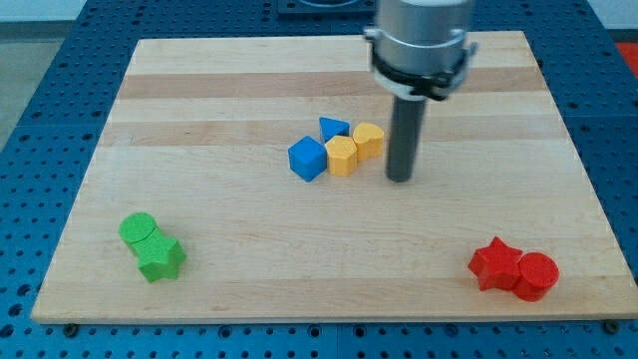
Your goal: Push the red circle to the bottom of the red star
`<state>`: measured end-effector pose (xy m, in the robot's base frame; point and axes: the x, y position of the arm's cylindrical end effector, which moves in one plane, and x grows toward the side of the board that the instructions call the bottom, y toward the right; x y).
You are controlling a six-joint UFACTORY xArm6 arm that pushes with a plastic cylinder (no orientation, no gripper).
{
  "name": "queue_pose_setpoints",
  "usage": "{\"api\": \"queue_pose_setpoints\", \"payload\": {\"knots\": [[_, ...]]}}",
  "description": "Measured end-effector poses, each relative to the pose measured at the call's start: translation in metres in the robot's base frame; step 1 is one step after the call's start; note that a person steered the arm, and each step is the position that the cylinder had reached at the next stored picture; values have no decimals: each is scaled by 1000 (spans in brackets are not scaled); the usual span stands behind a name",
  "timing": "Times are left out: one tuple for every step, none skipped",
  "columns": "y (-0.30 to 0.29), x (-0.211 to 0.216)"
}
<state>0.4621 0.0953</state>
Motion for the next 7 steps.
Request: {"api": "queue_pose_setpoints", "payload": {"knots": [[60, 3], [61, 10], [84, 62], [115, 114], [142, 131], [145, 131], [183, 155]]}}
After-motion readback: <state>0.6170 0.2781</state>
